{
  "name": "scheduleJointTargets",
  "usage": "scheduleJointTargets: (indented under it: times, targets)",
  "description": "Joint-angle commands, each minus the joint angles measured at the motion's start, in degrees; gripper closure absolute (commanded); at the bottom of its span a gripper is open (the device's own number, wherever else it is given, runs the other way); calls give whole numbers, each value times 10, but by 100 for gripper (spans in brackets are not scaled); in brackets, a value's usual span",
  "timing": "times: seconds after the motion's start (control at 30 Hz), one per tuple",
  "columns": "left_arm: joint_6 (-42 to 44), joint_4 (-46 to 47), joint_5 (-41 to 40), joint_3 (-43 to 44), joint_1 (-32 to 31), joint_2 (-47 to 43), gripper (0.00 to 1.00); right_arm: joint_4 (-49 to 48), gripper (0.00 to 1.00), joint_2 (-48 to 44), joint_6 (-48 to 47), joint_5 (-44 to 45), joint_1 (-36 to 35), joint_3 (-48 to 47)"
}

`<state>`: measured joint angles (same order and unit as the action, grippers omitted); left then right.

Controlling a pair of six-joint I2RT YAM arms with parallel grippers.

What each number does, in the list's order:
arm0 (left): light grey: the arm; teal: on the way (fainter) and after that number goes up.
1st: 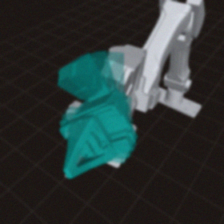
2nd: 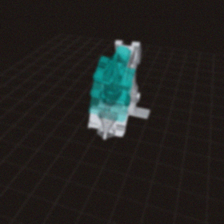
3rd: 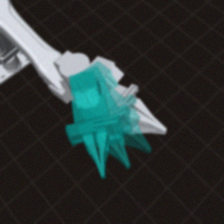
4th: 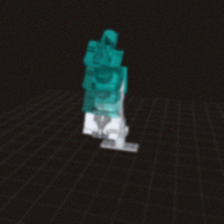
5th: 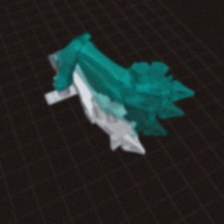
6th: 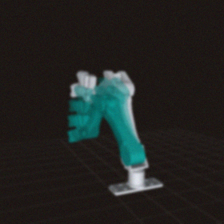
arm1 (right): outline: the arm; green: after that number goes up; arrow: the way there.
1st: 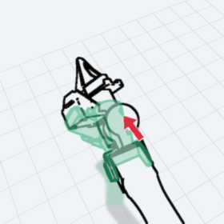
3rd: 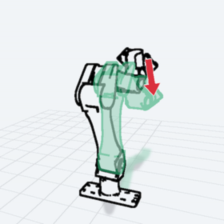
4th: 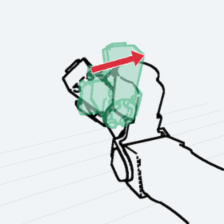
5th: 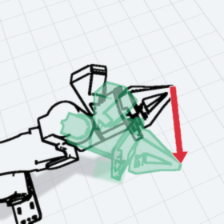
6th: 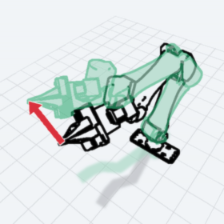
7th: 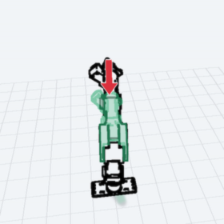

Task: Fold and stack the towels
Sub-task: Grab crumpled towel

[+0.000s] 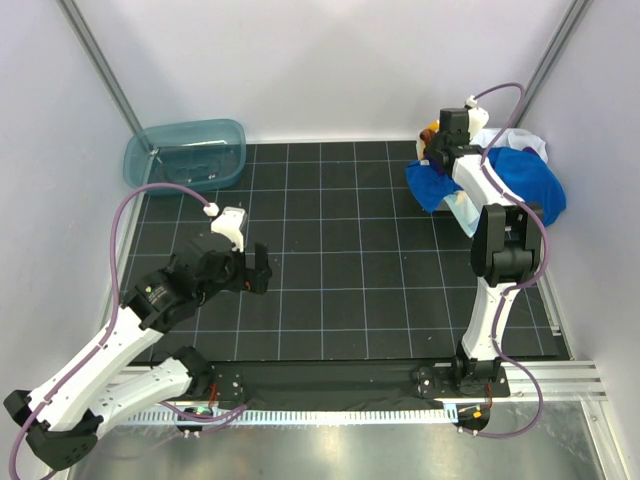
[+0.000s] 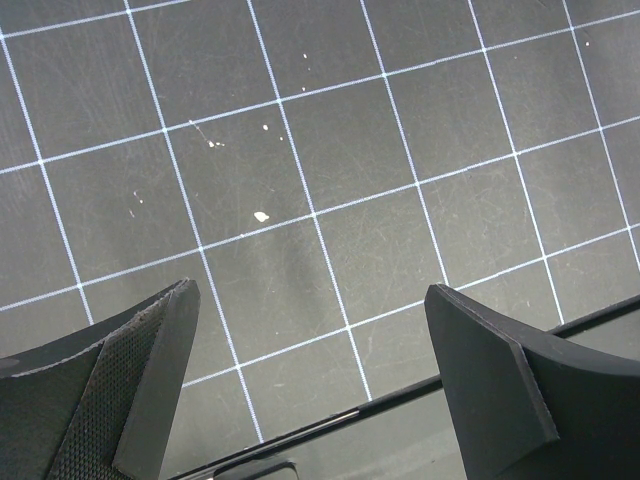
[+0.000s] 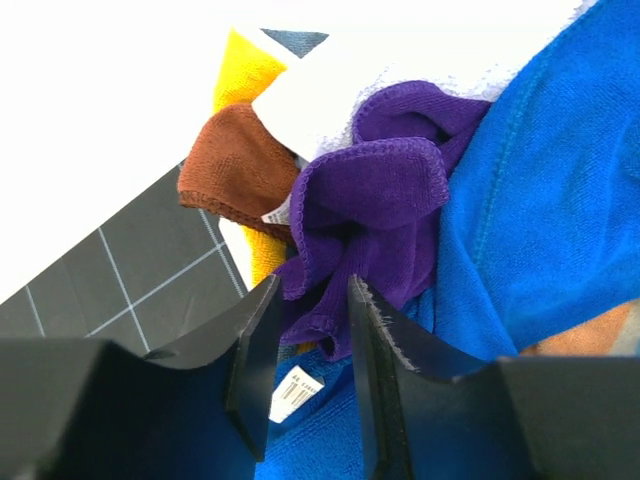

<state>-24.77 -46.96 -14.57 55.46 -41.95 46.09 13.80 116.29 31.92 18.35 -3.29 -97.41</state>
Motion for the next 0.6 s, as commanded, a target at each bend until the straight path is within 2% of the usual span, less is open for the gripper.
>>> scheduleJointTargets:
  times: [0.0,0.23,0.37,0.57]
  targets:
    - [10,15,-5,0,2,-1,0,-5,62,-1,8,-3,0,-36]
    - [10,15,-5,1,3,-1,0,22,61,12,3,-2,0,-53]
    - [10,15,-5,1,3,0,0,30,55,20,3,-8,-1,-53]
    - [11,15,-5,1,2,0,0,32,55,30,2,-5,-1,-53]
